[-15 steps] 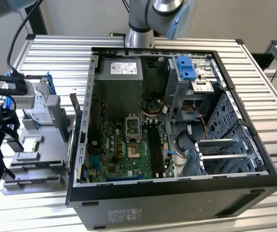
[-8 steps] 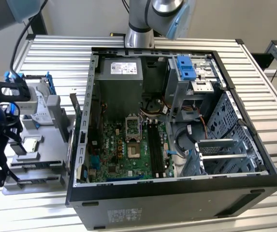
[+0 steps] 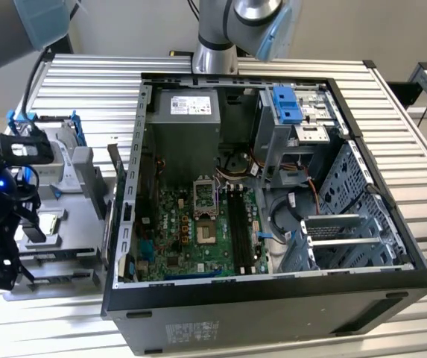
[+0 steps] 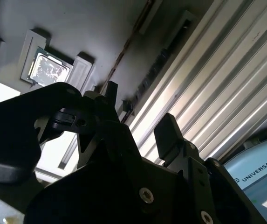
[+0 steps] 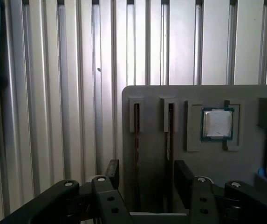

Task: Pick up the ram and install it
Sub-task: 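Pick up the ram and move it above insertion slot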

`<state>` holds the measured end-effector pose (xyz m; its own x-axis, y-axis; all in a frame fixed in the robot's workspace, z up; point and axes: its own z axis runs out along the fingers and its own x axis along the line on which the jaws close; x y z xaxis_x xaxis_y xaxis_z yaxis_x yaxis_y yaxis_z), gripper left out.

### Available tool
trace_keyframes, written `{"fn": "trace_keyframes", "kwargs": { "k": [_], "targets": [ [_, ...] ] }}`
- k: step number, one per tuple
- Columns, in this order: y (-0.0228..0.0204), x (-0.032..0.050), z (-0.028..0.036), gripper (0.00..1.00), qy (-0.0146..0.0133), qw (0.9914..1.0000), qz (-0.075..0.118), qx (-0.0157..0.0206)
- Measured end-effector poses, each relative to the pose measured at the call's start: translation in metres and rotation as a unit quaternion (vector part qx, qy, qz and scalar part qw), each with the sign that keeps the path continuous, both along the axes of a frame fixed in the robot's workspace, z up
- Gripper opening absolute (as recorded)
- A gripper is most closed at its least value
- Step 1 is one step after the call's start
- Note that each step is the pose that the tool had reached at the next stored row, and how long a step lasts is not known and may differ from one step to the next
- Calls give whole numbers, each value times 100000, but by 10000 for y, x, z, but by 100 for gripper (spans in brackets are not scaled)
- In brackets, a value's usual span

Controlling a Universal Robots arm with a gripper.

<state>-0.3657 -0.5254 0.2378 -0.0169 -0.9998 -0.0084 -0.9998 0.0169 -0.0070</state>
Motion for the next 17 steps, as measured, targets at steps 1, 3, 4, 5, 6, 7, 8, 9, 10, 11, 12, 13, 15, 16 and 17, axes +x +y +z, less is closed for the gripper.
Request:
{"fn": "trace_keyframes", "kwargs": {
  "k": [1,3,4,5,6,7,8,9,10,11,12,13,15,16,17],
  "targets": [
    [0,-1,-18,100,5,100000,-5,-7],
    [0,-2,-55,100,16,100000,-4,-11],
    [0,-2,-73,100,16,100000,-3,-10],
    [0,-2,-90,100,19,100000,-3,-14],
    [0,-2,-108,100,19,100000,-3,-16],
    [0,-2,-127,100,22,100000,-4,-25],
    [0,-3,-145,100,15,100000,-6,-22],
    [0,-3,-163,100,19,100000,-6,-28],
    [0,-4,-181,100,20,100000,-4,-27],
    [0,-5,-199,100,17,100000,-6,-25],
    [0,-5,-217,100,18,100000,-3,-29],
    [0,-6,-236,100,21,100000,-6,-30],
    [0,-6,-272,100,17,100000,-4,-26],
    [0,-6,-290,100,17,100000,-1,-27],
    [0,-6,-309,100,19,100000,-1,-28]
  ]
}}
